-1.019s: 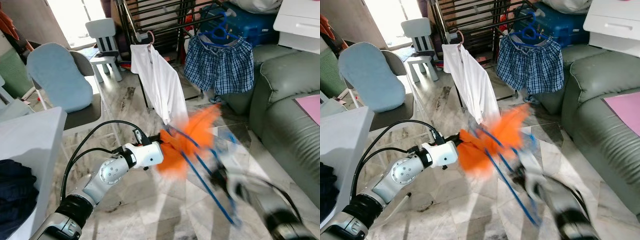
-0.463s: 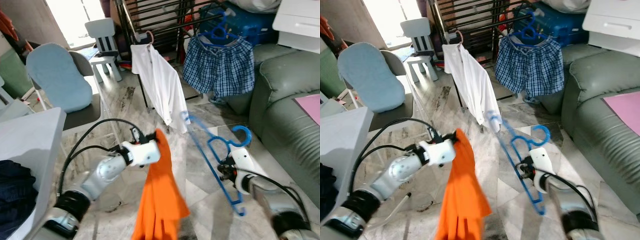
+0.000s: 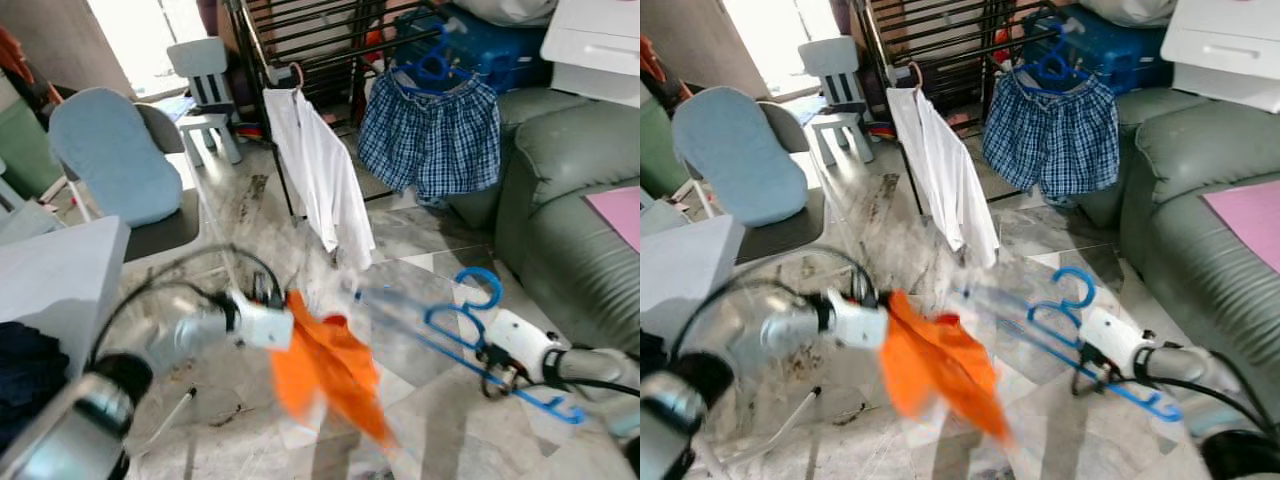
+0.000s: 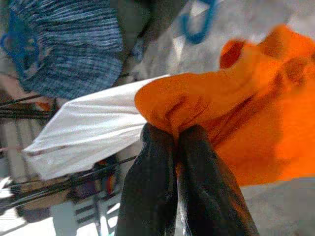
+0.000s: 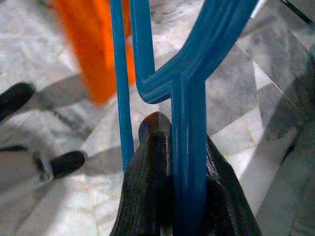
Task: Hang hanger
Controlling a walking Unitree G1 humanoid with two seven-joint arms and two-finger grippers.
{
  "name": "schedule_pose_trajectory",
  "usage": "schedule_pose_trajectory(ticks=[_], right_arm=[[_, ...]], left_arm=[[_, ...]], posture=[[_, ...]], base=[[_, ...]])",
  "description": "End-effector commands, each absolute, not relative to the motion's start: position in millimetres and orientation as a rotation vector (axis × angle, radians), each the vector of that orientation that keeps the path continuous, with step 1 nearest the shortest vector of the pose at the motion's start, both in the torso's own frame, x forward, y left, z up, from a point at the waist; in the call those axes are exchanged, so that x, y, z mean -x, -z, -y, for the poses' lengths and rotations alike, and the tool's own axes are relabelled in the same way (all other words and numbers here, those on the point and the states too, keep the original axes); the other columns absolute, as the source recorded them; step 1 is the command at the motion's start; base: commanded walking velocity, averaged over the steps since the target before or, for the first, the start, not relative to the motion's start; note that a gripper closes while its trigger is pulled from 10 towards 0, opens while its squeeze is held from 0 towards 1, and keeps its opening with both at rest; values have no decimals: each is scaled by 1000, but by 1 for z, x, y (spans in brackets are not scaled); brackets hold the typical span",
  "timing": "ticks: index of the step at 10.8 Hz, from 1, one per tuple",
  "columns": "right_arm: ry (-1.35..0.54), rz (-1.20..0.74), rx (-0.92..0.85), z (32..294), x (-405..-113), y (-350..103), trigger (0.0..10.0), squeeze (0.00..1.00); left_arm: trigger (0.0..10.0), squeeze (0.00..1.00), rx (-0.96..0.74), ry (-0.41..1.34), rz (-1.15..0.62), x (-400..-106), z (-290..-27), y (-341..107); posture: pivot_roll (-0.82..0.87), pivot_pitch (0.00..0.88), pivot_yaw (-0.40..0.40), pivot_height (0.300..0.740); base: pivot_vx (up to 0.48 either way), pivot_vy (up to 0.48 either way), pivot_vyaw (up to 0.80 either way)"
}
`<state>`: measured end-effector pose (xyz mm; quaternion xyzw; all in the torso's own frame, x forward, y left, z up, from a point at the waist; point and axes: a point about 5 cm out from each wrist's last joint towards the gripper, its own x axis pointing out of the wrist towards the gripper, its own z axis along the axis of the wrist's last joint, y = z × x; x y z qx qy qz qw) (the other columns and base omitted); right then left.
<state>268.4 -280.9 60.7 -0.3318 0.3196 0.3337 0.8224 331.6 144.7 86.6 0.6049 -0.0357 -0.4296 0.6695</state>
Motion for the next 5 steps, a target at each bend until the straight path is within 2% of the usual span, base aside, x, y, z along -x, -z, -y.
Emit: schedule_pose_trajectory(ticks=[1, 2, 5], right_arm=[[-781, -663, 728, 272, -268, -61, 10000, 0], [-845, -672, 718, 269, -262, -60, 10000, 0], [-884, -688, 727, 264, -259, -55, 10000, 0]], left_arm=[[10000, 0, -1392, 936, 78, -337, -154, -93], [10000, 0, -1417, 931, 110, -339, -153, -95], [10000, 0, -1400, 926, 132, -342, -150, -99]], posture=[[-146, 0, 158, 740], [-147, 0, 159, 740], [-145, 0, 159, 740]], base=[[0, 0, 0], [0, 0, 0], [0, 0, 0]])
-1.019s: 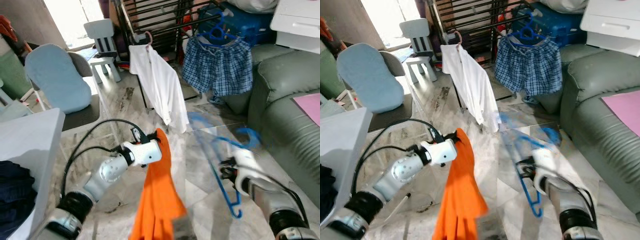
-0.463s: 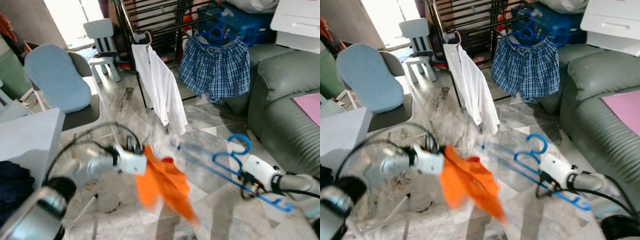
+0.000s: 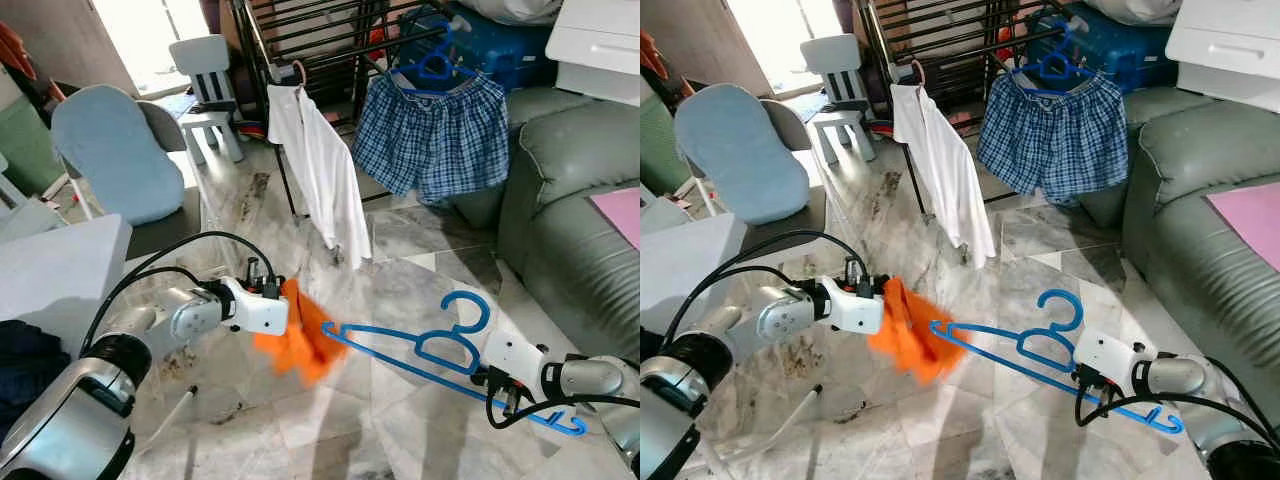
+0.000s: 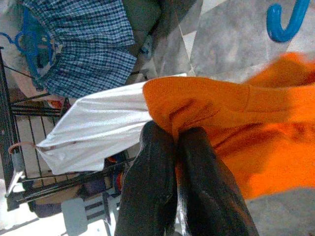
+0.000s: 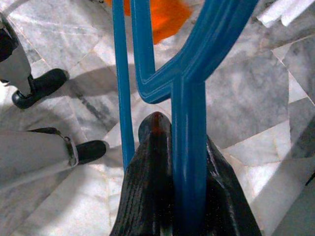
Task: Hang hanger
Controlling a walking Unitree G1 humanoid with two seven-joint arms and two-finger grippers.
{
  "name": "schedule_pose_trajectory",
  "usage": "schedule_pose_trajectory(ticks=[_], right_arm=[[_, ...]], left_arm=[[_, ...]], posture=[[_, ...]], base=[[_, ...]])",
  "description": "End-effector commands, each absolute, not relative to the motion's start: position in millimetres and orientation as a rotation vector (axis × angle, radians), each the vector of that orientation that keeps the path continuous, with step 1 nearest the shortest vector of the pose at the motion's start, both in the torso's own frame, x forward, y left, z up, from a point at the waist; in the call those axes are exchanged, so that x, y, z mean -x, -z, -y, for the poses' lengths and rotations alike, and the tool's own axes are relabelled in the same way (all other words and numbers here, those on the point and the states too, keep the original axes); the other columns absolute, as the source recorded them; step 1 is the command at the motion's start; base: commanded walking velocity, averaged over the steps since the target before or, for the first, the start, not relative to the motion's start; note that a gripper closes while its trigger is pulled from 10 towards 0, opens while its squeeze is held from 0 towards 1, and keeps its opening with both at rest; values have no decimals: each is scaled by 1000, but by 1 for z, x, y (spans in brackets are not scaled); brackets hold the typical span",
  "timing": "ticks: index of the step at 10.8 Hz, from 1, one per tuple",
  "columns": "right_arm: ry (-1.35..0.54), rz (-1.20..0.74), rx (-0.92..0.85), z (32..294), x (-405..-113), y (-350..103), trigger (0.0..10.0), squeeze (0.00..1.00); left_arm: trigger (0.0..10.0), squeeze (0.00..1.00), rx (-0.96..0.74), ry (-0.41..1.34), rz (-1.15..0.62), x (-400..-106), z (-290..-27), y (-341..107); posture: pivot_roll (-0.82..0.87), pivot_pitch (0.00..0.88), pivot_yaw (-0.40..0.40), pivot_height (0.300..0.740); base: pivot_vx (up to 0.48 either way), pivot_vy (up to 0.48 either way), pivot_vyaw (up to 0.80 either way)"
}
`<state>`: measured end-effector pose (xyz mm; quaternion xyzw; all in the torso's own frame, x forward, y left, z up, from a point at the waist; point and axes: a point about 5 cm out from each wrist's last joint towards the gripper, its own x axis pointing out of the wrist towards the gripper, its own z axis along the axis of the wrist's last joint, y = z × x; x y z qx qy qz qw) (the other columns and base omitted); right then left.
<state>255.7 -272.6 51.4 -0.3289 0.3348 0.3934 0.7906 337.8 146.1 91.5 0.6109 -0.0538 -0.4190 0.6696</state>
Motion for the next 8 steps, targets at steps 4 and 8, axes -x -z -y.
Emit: schedule_pose_trajectory(ticks=[4, 8], right_arm=[[-935, -680, 705, 245, -259, -45, 10000, 0], [-959, -702, 731, 246, -261, -44, 10000, 0]], left_arm=[[10000, 0, -1341, 933, 142, -342, -146, -100], [10000, 0, -1299, 951, 141, -340, -143, -99]], posture=[[-140, 0, 151, 740], [-140, 0, 149, 740]], base=[[0, 0, 0], [0, 0, 0]])
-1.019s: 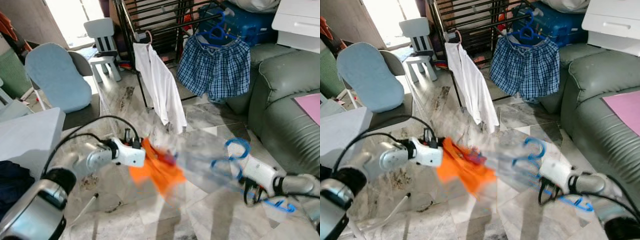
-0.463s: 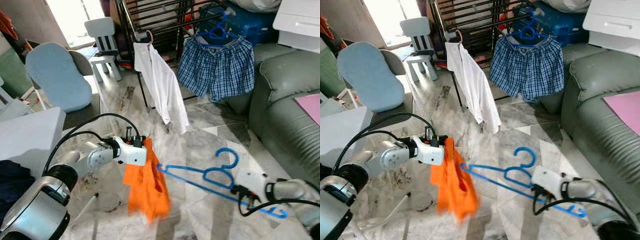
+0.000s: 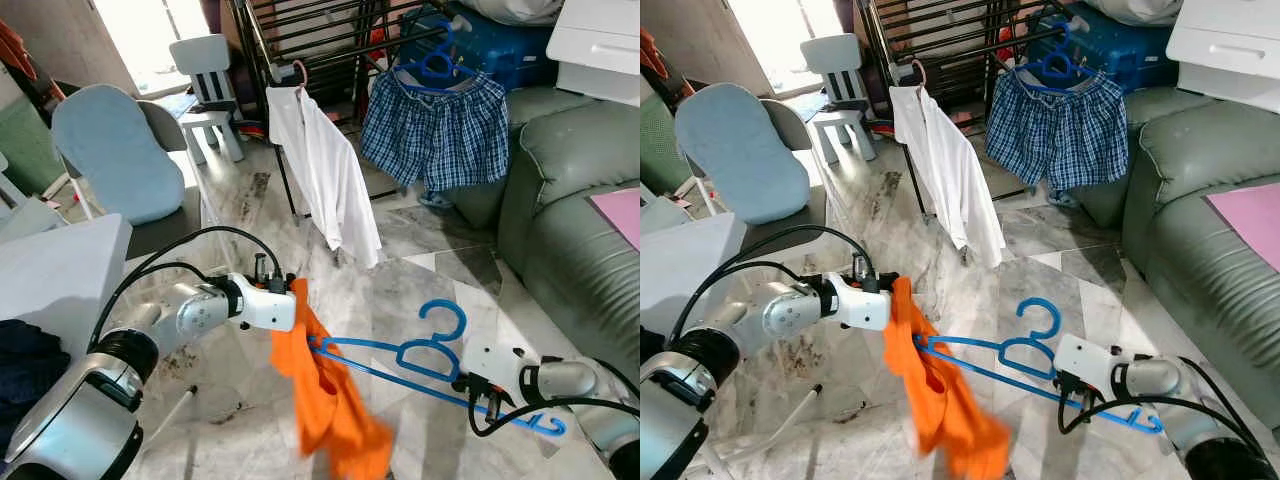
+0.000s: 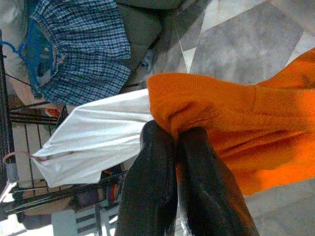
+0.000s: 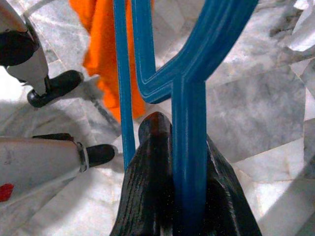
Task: Hang hanger
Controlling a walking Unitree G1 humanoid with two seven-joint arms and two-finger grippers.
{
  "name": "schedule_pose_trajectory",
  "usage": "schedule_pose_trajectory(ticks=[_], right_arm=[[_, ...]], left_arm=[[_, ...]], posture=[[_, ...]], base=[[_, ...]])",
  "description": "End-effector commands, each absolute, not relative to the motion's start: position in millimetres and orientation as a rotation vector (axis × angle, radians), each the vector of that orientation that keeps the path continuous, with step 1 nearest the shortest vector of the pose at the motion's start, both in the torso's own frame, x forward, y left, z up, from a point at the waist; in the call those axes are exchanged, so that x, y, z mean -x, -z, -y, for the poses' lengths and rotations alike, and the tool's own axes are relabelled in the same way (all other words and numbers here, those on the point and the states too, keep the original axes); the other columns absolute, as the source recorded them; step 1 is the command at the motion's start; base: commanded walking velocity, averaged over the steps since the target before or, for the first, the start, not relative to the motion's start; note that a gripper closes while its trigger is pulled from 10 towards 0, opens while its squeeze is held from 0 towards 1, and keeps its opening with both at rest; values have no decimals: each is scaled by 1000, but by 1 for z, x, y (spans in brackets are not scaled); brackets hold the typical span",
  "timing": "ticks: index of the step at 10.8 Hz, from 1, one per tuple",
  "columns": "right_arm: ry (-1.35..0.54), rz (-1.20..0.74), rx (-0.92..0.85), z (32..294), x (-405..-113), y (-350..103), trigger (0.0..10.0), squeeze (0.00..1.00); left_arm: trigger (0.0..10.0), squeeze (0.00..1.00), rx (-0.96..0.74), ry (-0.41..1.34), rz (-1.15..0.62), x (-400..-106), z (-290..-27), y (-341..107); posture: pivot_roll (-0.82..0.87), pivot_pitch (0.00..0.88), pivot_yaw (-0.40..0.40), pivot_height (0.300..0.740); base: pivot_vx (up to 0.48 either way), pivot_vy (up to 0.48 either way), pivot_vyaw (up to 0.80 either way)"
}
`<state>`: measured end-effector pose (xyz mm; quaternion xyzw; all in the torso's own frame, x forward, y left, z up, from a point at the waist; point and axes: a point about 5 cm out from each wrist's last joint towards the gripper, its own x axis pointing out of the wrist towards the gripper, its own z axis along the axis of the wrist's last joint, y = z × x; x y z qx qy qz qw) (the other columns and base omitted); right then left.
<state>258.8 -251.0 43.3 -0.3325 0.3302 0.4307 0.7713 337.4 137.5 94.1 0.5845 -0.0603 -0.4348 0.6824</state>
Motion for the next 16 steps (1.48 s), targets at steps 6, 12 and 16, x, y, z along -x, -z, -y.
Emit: schedule_pose_trajectory(ticks=[6, 12, 16], right_arm=[[-980, -720, 749, 246, -262, -44, 10000, 0], [-984, -711, 731, 267, -261, -61, 10000, 0], [-930, -701, 773, 271, -269, -64, 10000, 0]], left_arm=[[10000, 0, -1276, 924, 78, -342, -151, -98], [10000, 0, -1313, 904, -16, -336, -171, -86], [10000, 0, -1300, 936, -11, -333, -165, -82]], posture=[[-139, 0, 145, 740], [-133, 0, 144, 740], [-138, 0, 149, 740]], base=[[0, 0, 0], [0, 0, 0], [0, 0, 0]])
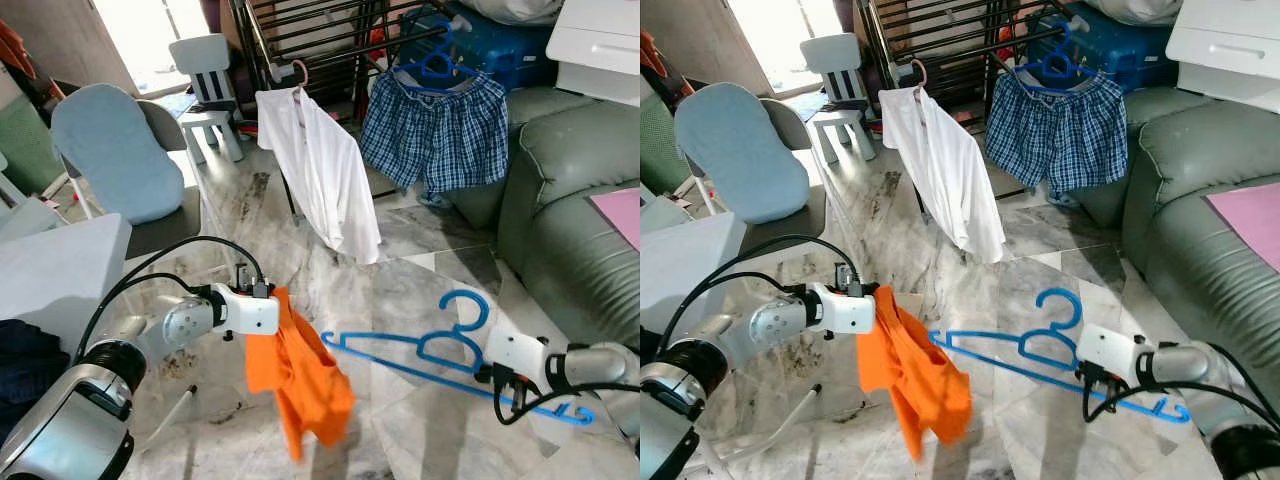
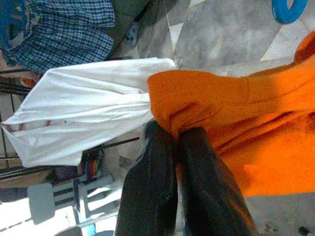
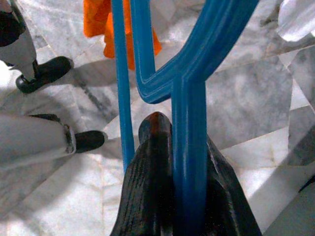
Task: Hang hanger
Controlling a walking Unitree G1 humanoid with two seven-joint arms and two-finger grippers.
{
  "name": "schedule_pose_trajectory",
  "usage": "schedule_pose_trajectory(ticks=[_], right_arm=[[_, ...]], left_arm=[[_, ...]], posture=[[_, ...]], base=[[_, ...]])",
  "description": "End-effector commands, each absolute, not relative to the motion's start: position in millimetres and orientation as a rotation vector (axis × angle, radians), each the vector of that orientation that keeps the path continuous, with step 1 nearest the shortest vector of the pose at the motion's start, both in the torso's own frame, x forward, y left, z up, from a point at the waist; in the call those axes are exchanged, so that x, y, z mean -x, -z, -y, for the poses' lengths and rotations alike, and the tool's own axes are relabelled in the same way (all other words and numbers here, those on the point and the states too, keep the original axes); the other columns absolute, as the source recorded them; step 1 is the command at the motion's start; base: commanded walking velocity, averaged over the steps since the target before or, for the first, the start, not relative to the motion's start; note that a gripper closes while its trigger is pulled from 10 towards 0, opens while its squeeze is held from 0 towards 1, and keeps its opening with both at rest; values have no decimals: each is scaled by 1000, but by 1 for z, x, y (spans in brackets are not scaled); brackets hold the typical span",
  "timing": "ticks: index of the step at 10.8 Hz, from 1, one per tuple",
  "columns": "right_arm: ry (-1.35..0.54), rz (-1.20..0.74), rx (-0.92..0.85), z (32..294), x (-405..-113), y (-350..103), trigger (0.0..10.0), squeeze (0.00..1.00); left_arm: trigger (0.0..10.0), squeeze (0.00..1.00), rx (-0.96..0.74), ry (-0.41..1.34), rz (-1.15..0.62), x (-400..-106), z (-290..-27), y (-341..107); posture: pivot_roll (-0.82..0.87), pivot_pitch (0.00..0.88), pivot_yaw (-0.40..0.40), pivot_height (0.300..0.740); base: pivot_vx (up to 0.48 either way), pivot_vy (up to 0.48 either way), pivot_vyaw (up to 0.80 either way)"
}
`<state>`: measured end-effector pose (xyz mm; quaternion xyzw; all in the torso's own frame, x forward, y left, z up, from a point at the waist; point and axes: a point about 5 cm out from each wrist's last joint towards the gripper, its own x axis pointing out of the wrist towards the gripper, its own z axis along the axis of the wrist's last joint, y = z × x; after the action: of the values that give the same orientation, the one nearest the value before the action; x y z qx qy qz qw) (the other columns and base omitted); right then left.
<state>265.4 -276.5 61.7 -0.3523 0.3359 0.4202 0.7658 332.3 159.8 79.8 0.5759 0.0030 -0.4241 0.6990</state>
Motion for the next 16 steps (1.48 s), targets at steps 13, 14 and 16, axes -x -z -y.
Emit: schedule_pose_trajectory(ticks=[13, 14, 16], right_arm=[[-988, -788, 821, 268, -266, -47, 10000, 0], [-930, -775, 841, 274, -271, -52, 10000, 0], [-881, -714, 847, 266, -280, -54, 10000, 0]], left_arm=[[10000, 0, -1280, 888, -33, -333, -172, -81], [10000, 0, -1274, 883, -66, -331, -174, -77], [10000, 0, -1219, 859, -74, -328, -173, -71]], posture=[[-133, 0, 140, 740], [-137, 0, 147, 740], [-140, 0, 149, 740]], base=[[0, 0, 0], [0, 0, 0], [0, 0, 0]])
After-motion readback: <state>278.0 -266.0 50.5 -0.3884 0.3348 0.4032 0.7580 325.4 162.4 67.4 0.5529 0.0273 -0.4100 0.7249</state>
